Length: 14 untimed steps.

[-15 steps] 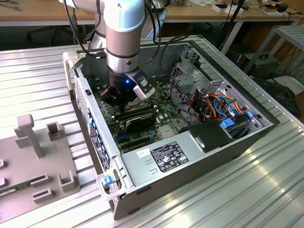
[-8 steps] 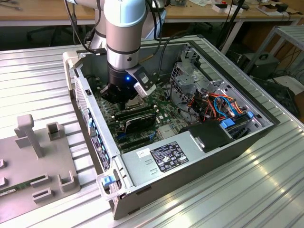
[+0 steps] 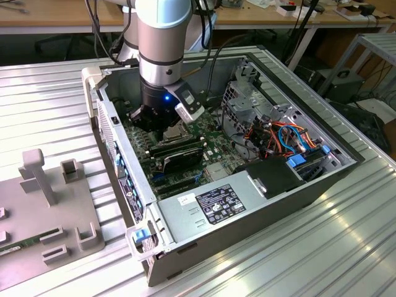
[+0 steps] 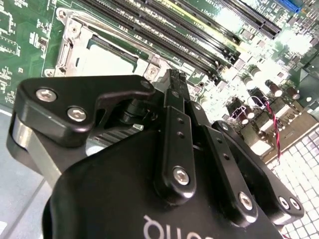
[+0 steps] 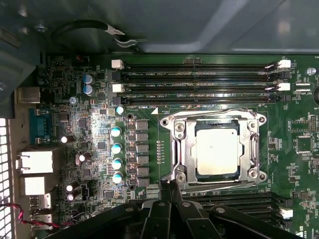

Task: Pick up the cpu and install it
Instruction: 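Install the second cpu locking lever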

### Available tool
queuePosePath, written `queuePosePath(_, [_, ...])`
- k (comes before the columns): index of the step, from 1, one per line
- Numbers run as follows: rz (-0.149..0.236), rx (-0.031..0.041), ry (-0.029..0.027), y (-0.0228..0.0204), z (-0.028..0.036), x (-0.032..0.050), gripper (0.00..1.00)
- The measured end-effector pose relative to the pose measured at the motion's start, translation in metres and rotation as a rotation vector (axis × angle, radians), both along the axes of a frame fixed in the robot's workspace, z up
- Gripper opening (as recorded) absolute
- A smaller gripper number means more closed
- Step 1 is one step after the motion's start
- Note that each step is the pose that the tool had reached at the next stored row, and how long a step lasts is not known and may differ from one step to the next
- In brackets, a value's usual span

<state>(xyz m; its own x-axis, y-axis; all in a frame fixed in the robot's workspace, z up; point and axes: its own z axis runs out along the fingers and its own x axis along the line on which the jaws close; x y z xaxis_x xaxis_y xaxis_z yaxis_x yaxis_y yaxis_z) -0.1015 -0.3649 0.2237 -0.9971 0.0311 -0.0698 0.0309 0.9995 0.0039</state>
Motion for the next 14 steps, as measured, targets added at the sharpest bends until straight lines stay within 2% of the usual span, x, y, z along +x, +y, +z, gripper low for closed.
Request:
queuePosePath(3, [0.0,-0.0003,0.0003,0.0,0.0002,0.0012,0.11])
queuePosePath(6, [0.0,-0.0002,0.0001,0.0,0.0001,0.0137,0.11])
queuePosePath(14, [0.0,-0.0002,0.0001,0.0,0.0001,0.0366,0.11])
